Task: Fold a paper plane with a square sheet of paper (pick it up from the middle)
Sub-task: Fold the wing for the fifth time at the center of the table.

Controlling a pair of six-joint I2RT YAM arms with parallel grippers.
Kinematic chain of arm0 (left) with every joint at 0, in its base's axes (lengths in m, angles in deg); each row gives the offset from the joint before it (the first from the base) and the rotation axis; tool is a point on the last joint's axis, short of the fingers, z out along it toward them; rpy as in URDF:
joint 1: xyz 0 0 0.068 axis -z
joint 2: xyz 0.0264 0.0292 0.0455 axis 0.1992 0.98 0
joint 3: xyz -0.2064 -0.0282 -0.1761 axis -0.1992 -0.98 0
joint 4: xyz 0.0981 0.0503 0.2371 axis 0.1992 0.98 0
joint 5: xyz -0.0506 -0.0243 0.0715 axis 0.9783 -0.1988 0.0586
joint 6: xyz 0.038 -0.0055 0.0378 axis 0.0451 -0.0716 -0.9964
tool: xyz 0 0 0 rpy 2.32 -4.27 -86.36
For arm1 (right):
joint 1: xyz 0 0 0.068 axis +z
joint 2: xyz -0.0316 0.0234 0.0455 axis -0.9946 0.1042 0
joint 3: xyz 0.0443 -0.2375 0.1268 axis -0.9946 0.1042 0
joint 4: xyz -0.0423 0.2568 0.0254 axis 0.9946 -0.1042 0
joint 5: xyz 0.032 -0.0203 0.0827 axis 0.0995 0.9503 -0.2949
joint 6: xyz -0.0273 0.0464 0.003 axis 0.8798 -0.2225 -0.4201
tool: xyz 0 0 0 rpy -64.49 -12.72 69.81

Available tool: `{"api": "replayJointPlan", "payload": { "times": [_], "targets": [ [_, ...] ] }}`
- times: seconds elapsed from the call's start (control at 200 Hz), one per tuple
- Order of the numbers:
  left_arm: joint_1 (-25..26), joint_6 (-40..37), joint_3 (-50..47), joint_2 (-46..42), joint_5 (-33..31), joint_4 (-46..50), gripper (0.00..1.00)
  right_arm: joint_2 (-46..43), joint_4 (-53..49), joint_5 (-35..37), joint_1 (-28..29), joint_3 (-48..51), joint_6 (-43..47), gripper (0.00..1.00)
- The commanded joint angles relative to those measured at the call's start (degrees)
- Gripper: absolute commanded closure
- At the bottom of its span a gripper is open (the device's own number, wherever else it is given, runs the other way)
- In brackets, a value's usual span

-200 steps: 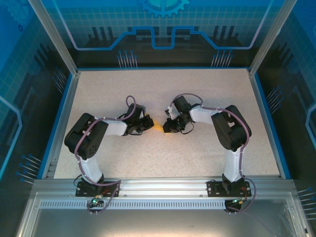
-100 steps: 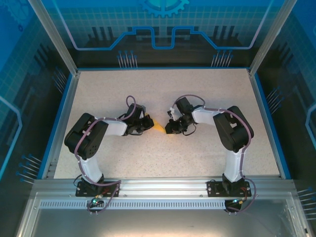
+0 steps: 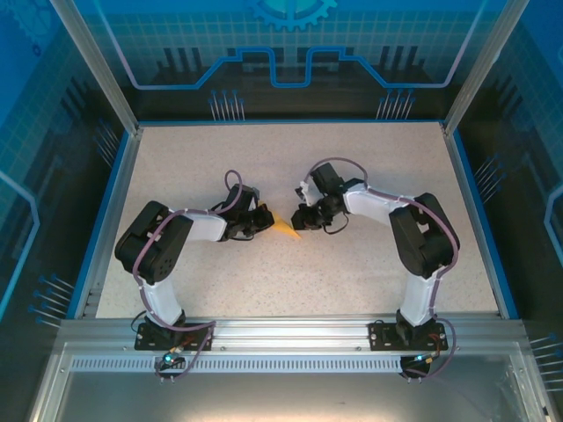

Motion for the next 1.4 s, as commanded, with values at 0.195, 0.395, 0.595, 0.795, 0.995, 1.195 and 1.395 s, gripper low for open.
{"api": "replayJointPlan", "payload": {
  "times": [0.195, 0.395, 0.595, 0.795, 0.995, 1.195, 1.395],
  "targets": [
    [-0.44, -0.81, 0.32, 1.95, -3.04, 4.77, 0.93, 8.38, 0.19, -2.15, 1.82, -4.70, -1.67, 0.85],
    [-0.45, -0.81, 0.30, 1.71, -3.13, 4.76, 0.94, 8.54, 0.67, -1.82, 0.61, -1.54, -1.83, 0.86],
    [-0.45, -0.95, 0.39, 1.45, -3.39, 4.92, 0.93, 8.76, 0.13, -0.66, -0.29, 0.92, -1.13, 0.87],
    [-0.41, -1.85, 1.36, 0.82, -3.45, 5.90, 0.93, 9.00, 0.93, -0.07, -1.79, 3.74, -1.19, 0.89],
    [-0.44, -1.38, 1.25, -2.04, 0.55, 2.94, 0.90, 10.17, 3.06, -1.52, -2.44, 4.85, -2.81, 0.90],
    [1.60, 4.78, -3.62, -5.23, 4.71, -6.38, 0.78, 10.98, 4.10, -2.18, -2.43, 4.76, -4.02, 0.90],
    [5.22, 7.32, -6.43, -5.24, 3.24, -10.75, 0.76, 11.48, 4.32, -2.25, -2.52, 4.68, -4.48, 0.90]
  ]
}}
